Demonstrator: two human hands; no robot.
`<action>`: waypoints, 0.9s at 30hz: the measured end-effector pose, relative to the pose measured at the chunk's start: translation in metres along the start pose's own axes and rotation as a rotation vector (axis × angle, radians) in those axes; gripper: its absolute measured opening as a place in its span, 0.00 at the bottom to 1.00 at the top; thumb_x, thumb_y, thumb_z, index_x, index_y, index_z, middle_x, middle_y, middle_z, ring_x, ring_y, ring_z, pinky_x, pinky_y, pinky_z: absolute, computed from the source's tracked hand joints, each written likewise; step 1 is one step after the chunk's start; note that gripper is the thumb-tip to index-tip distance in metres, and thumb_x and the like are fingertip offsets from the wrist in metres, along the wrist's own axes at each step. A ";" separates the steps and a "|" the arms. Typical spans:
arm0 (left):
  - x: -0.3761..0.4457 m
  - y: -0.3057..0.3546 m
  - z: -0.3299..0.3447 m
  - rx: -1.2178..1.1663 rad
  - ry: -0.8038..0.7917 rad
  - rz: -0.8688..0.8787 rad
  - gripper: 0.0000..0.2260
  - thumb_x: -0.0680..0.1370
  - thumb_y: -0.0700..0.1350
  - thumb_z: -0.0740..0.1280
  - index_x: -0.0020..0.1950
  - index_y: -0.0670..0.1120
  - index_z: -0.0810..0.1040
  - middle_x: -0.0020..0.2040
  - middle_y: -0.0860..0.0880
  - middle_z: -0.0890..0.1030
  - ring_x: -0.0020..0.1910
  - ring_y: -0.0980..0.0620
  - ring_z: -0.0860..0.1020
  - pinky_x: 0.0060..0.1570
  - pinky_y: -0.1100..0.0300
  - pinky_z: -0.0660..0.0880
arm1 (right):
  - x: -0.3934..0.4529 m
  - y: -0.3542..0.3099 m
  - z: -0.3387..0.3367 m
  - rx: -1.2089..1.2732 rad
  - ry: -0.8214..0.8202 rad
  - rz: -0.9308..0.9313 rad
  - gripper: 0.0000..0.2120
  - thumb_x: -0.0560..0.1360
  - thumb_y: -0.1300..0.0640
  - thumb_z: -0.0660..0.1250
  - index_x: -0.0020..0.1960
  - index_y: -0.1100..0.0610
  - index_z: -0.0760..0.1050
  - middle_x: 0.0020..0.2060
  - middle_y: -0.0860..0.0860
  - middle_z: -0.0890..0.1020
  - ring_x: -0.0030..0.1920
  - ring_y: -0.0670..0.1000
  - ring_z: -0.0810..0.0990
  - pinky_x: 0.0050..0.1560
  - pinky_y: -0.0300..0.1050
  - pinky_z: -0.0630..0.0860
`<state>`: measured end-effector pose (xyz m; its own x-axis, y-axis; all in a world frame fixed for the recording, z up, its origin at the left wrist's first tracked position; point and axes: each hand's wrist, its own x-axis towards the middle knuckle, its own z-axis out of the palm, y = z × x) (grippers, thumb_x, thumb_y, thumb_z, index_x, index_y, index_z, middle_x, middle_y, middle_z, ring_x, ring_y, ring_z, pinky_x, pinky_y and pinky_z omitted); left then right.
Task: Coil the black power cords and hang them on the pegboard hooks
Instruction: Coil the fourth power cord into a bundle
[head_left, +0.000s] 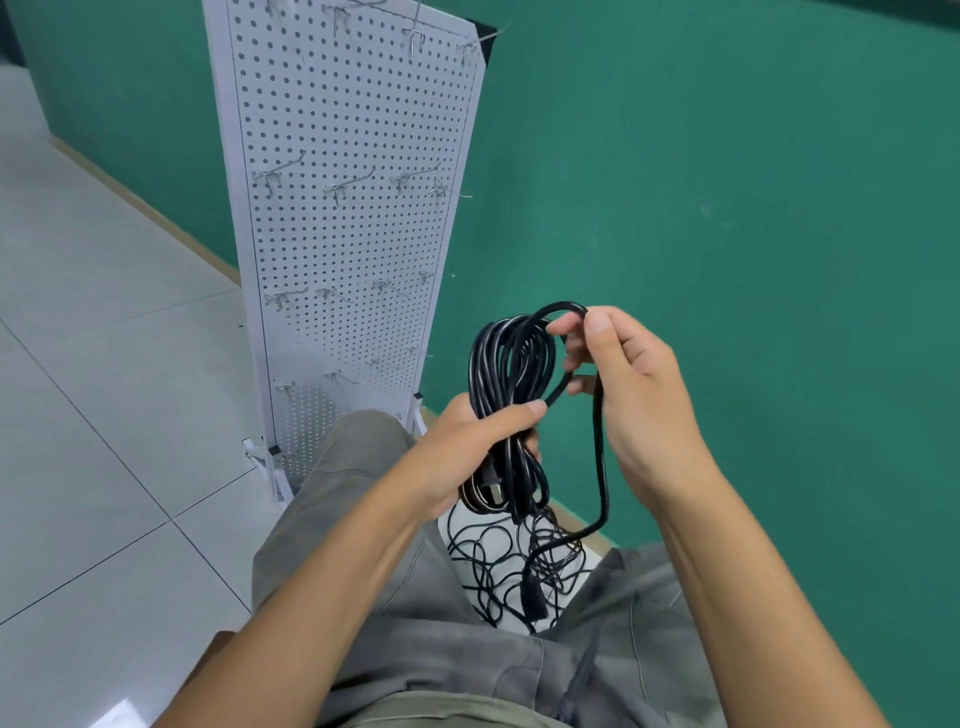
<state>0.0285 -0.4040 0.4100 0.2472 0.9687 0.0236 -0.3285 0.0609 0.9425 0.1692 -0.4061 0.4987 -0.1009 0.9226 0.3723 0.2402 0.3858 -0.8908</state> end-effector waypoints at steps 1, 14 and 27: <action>-0.001 0.001 0.001 0.015 -0.012 -0.002 0.09 0.72 0.54 0.75 0.41 0.51 0.79 0.36 0.45 0.79 0.37 0.44 0.77 0.47 0.44 0.71 | 0.001 0.000 -0.002 -0.069 0.030 -0.019 0.16 0.87 0.55 0.56 0.48 0.51 0.81 0.45 0.43 0.80 0.45 0.41 0.75 0.50 0.41 0.74; -0.002 0.003 0.013 0.107 0.091 0.073 0.08 0.79 0.45 0.73 0.44 0.42 0.80 0.35 0.43 0.81 0.34 0.47 0.78 0.35 0.56 0.77 | 0.007 0.005 -0.013 0.301 -0.001 0.239 0.12 0.86 0.59 0.58 0.51 0.57 0.80 0.50 0.52 0.85 0.54 0.48 0.81 0.63 0.56 0.77; 0.003 -0.003 0.012 -0.077 0.054 0.021 0.05 0.73 0.43 0.76 0.48 0.45 0.87 0.53 0.38 0.86 0.56 0.37 0.85 0.65 0.37 0.76 | 0.012 0.008 -0.001 0.205 0.071 0.222 0.15 0.86 0.59 0.56 0.47 0.54 0.79 0.45 0.48 0.85 0.48 0.45 0.83 0.56 0.48 0.78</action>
<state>0.0414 -0.4045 0.4118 0.1910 0.9813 0.0228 -0.4029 0.0572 0.9134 0.1706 -0.3922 0.4964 0.0017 0.9849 0.1733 0.0484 0.1730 -0.9837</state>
